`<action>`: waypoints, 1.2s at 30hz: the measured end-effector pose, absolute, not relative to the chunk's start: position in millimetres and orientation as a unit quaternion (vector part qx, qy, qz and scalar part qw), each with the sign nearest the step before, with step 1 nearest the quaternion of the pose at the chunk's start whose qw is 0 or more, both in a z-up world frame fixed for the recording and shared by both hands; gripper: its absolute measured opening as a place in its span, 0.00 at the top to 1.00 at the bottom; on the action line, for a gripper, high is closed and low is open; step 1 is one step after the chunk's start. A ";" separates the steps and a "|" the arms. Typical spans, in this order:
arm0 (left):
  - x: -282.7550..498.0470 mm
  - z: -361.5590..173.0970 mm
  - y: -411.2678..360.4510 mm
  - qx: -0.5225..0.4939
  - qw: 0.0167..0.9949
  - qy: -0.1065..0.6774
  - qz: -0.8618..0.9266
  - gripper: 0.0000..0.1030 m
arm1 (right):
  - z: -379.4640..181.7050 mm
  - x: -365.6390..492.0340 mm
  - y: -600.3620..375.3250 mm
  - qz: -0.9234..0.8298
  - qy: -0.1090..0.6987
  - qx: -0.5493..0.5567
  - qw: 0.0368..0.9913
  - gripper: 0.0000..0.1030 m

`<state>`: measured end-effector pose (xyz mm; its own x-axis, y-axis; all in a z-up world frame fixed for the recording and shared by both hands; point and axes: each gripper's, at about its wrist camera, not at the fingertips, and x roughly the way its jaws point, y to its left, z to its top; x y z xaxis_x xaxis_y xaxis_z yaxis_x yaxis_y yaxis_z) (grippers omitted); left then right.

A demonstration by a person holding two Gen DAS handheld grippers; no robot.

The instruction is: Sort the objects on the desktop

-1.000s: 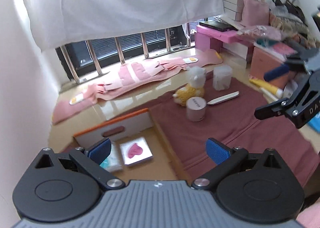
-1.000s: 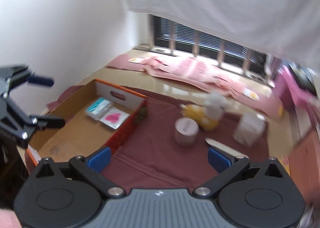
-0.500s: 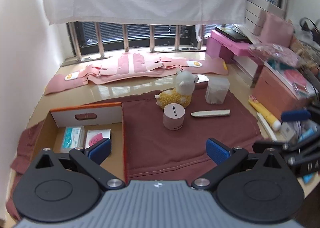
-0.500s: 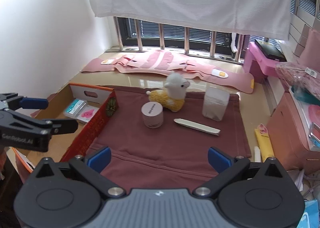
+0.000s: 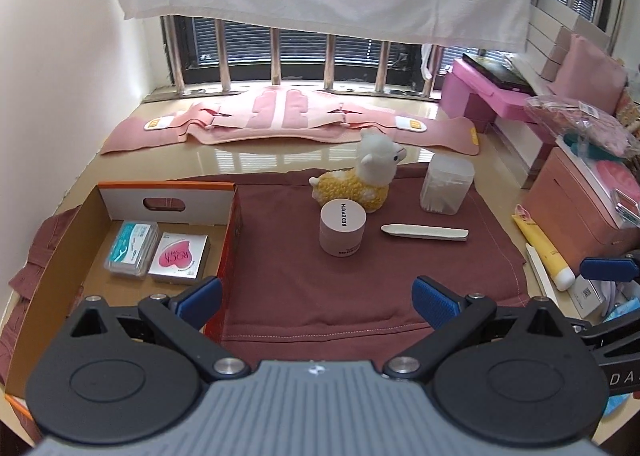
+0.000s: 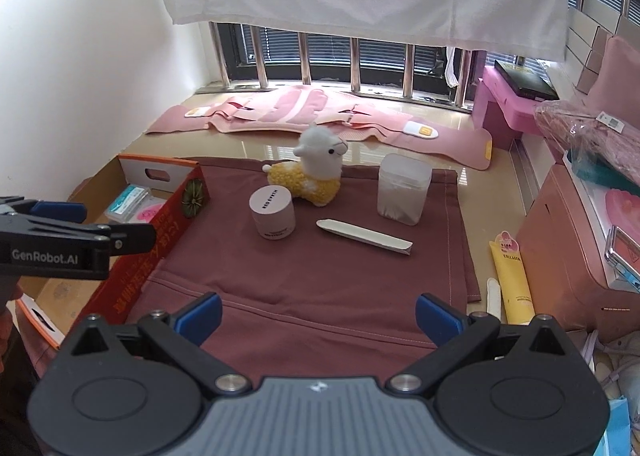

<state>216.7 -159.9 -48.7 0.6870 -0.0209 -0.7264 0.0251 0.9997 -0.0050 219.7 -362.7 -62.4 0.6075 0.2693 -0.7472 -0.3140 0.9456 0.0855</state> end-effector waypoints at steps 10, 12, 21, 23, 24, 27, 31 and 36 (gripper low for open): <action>228.8 -54.9 -174.9 -0.002 0.915 0.404 0.005 0.00 | -73.2 237.6 -372.8 0.173 0.419 -0.022 0.891 0.00; 234.1 -55.8 -177.0 0.004 0.915 0.404 0.005 0.00 | -73.6 242.7 -374.1 0.180 0.416 -0.028 0.891 0.00; 276.9 -65.0 -190.4 0.041 0.914 0.403 -0.005 0.00 | -83.9 283.7 -376.8 0.220 0.415 -0.121 0.875 0.00; 289.9 -70.5 -193.5 0.050 0.911 0.409 -0.012 0.00 | -88.6 296.3 -374.1 0.240 0.414 -0.151 0.865 0.00; 297.0 -74.1 -195.3 0.054 0.909 0.413 -0.016 0.00 | -91.2 302.4 -372.4 0.248 0.412 -0.165 0.861 0.00; 314.6 -85.5 -199.5 0.062 0.905 0.420 -0.017 0.00 | -102.6 323.1 -365.7 0.273 0.410 -0.206 0.845 0.00; 335.5 -104.0 -203.6 0.061 0.902 0.427 -0.011 0.00 | -122.6 351.3 -357.0 0.290 0.417 -0.235 0.829 0.02; 358.0 -127.9 -206.1 0.053 0.895 0.442 -0.004 0.00 | -145.7 380.9 -349.4 0.302 0.422 -0.255 0.816 0.08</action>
